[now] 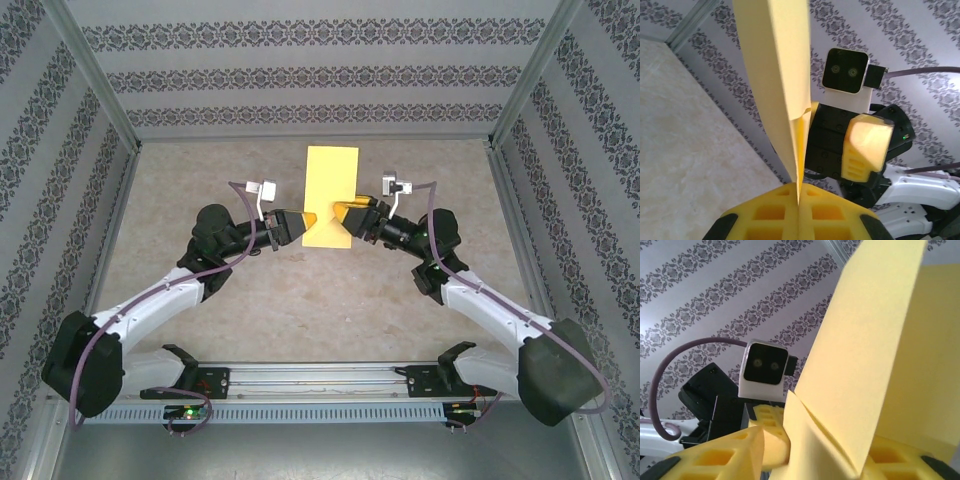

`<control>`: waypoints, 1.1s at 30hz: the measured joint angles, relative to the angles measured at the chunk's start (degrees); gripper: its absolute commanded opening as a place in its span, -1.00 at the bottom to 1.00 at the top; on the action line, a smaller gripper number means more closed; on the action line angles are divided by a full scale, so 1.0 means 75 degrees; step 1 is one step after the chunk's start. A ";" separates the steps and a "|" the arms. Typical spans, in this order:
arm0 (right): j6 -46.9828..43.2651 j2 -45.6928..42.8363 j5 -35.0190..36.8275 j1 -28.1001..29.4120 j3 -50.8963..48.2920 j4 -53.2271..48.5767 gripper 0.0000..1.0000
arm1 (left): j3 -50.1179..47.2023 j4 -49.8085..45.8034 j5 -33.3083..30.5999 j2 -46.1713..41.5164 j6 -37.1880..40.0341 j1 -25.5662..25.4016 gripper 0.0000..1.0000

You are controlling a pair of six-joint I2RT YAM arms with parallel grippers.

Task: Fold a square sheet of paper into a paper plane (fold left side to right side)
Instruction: Turn over the paper at the center of the table.

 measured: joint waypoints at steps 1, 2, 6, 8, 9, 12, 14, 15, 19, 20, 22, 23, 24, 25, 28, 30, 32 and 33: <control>-0.0137 -0.0207 0.0128 -0.0041 -0.0096 -0.0300 0.09 | 0.0029 -0.0350 -0.0032 -0.0114 0.0169 0.0000 -1.00; -0.0262 -0.0382 0.0245 -0.0085 -0.0157 -0.0583 0.14 | 0.0067 -0.0676 -0.0067 -0.0207 0.0312 0.0000 -1.00; -0.1011 -0.1309 0.1142 -0.0256 -0.0262 -0.2439 0.32 | 0.0606 -0.2739 -0.0364 -0.0539 0.1282 0.0000 -1.00; -0.1378 -0.1649 0.1649 -0.0286 -0.0254 -0.3398 0.40 | 0.1119 -0.4010 -0.0734 -0.0580 0.1880 -0.0017 -1.00; -0.1580 -0.1789 0.1958 -0.0318 -0.0236 -0.3984 0.43 | 0.1431 -0.4741 -0.1061 -0.0580 0.2253 -0.0070 -1.00; -0.2049 -0.1947 0.2734 -0.0396 -0.0219 -0.5397 0.59 | 0.2328 -0.6735 -0.2241 -0.0460 0.3261 -0.0463 -1.00; -0.2253 -0.1941 0.3214 -0.0475 -0.0219 -0.6181 0.70 | 0.2876 -0.7769 -0.3069 -0.0207 0.3777 -0.0819 -1.00; -0.2331 -0.1929 0.3462 -0.0527 -0.0219 -0.6577 0.80 | 0.3156 -0.8282 -0.3550 -0.0012 0.4010 -0.1026 -1.00; -0.2500 -0.1845 0.3946 -0.0880 -0.0256 -0.7437 0.96 | 0.3850 -0.9862 -0.5587 0.0822 0.4503 -0.1725 -1.00; -0.2477 -0.1845 0.3981 -0.0994 -0.0303 -0.7493 0.96 | 0.3934 -1.0121 -0.6059 0.0994 0.4546 -0.1880 -1.00; -0.2428 -0.1845 0.4039 -0.1259 -0.0452 -0.7586 0.97 | 0.4092 -1.0719 -0.7189 0.1378 0.4575 -0.2253 -1.00; -0.2372 -0.1845 0.4042 -0.1376 -0.0536 -0.7621 0.96 | 0.4164 -1.0975 -0.7691 0.1553 0.4575 -0.2425 -1.00; -0.2317 -0.1845 0.4039 -0.1460 -0.0595 -0.7644 0.96 | 0.4223 -1.1167 -0.8075 0.1687 0.4572 -0.2556 -1.00; -0.2264 -0.1845 0.4036 -0.1559 -0.0664 -0.7659 0.96 | 0.4293 -1.1377 -0.8498 0.1836 0.4546 -0.2693 -1.00; -0.2095 -0.1862 0.3975 -0.1792 -0.0799 -0.7662 0.96 | 0.4438 -1.1841 -0.9527 0.2259 0.4296 -0.2990 -1.00; -0.2022 -0.1883 0.3905 -0.1897 -0.0833 -0.7662 0.96 | 0.4482 -1.2106 -1.0008 0.2547 0.4013 -0.3133 -1.00; -0.1932 -0.1900 0.3853 -0.1958 -0.0842 -0.7656 0.96 | 0.4503 -1.2383 -1.0381 0.2949 0.3669 -0.3273 -1.00; -0.1891 -0.1903 0.3800 -0.1985 -0.0848 -0.7632 0.96 | 0.4520 -1.2505 -1.0512 0.3188 0.3488 -0.3346 -1.00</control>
